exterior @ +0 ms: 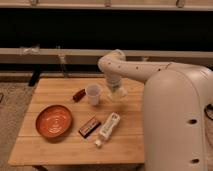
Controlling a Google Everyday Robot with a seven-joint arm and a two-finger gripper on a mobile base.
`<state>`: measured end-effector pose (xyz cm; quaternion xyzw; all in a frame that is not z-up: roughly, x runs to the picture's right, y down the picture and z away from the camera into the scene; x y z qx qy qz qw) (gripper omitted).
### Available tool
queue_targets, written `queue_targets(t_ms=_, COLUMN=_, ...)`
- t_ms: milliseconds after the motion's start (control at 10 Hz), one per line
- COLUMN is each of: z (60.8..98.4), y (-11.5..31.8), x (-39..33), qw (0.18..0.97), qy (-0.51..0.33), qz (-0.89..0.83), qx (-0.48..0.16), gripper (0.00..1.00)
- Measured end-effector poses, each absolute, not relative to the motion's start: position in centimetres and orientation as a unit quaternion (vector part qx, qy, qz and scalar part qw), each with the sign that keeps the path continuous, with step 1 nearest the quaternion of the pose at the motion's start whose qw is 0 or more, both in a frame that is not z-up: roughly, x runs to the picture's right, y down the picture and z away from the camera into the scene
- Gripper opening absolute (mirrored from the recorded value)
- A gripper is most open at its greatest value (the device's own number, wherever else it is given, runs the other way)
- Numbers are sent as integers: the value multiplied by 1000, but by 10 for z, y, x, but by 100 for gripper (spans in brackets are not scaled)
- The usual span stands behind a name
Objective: Place the eraser in the ceramic cup
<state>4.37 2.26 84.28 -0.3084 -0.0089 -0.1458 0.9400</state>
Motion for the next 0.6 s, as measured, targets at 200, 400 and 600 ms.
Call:
queue_targets(t_ms=200, z=831, y=-6, x=24, qw=946, qy=-9, qz=-152, qx=-288, gripper=0)
queue_targets(t_ms=400, z=821, y=-26, x=7, qw=949, qy=-6, qz=-163, qx=-269, gripper=0)
queue_targets(t_ms=600, z=817, y=-37, x=0, qw=953, qy=-7, qz=-165, qx=-254, gripper=0)
